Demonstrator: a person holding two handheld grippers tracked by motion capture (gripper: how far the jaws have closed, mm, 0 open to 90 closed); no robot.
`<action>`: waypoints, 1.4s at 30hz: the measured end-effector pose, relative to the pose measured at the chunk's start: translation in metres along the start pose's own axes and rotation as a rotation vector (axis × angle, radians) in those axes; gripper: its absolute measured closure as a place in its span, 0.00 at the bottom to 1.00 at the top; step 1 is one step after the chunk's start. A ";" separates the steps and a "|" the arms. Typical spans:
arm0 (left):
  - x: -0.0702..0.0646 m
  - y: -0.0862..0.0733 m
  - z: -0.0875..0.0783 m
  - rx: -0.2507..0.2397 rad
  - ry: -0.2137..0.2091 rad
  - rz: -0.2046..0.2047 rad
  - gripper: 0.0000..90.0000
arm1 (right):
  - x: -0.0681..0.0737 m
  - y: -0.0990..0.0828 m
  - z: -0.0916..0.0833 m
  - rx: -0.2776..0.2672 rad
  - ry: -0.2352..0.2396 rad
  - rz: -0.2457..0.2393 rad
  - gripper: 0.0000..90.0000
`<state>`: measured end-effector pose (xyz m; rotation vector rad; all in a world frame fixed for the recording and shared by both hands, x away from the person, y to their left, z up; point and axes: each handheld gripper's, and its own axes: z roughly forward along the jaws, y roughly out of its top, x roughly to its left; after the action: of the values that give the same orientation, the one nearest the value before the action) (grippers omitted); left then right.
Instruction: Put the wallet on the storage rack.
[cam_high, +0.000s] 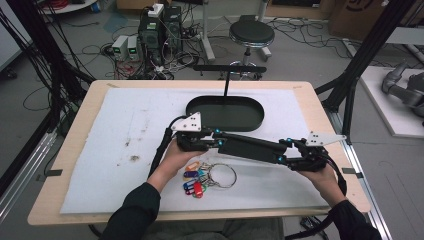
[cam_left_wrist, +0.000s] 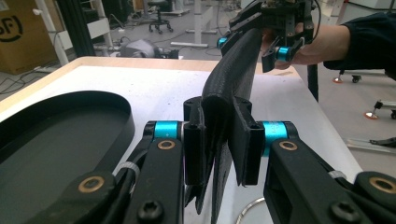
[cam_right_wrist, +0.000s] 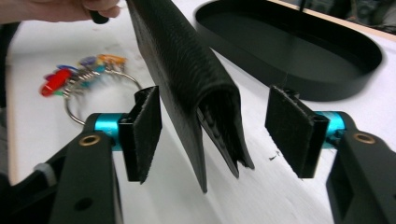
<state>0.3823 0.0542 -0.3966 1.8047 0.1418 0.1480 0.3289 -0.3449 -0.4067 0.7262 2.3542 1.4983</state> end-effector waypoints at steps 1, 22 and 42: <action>-0.001 0.000 -0.003 -0.001 0.002 -0.002 0.85 | 0.001 0.002 0.003 -0.007 0.010 -0.008 0.47; -0.019 -0.012 -0.048 -0.034 0.111 -0.037 0.77 | 0.014 0.017 0.034 -0.033 0.167 -0.084 0.86; -0.037 -0.007 -0.094 -0.033 0.289 -0.043 0.35 | -0.008 0.041 0.036 -0.111 0.023 -0.053 0.86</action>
<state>0.3295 0.1389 -0.3821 1.7386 0.3807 0.3783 0.3639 -0.3075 -0.3855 0.6182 2.2671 1.6078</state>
